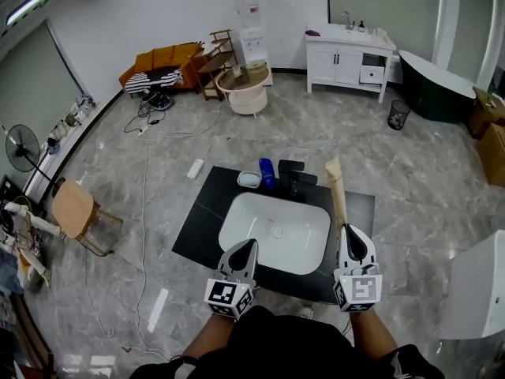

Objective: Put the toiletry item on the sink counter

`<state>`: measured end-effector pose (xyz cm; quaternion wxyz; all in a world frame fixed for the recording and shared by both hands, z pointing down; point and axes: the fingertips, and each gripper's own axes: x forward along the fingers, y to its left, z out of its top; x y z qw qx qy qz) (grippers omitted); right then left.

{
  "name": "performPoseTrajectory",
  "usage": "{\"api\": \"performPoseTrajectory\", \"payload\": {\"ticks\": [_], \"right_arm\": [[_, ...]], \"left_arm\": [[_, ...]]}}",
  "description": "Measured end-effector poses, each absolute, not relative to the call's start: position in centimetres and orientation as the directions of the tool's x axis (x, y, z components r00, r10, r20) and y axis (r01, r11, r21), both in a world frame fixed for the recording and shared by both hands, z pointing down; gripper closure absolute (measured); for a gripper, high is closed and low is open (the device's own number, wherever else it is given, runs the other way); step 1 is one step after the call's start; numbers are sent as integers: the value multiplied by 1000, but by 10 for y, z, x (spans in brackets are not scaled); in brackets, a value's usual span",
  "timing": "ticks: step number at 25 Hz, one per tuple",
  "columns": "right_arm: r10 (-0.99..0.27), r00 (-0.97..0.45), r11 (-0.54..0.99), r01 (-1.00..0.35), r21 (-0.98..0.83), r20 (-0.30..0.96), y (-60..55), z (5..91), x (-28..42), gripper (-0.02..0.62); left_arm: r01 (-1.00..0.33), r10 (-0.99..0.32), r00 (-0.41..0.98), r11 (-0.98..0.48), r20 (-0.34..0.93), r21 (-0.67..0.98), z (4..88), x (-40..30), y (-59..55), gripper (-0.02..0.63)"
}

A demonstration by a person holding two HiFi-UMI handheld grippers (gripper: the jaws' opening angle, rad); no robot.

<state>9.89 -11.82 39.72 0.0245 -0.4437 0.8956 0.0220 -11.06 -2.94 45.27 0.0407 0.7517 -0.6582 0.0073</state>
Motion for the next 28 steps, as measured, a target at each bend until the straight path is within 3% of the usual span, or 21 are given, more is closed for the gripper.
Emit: {"api": "performPoseTrajectory", "payload": {"ticks": [16, 28], "right_arm": [[-912, -411, 411, -911, 43, 15, -174, 424, 99, 588], [-953, -240, 258, -963, 80, 183, -195, 476, 124, 588]], "left_arm": [[-947, -944, 320, -316, 76, 64, 458, -138, -120, 597], [-918, -912, 391, -377, 124, 124, 487, -136, -136, 597]]}}
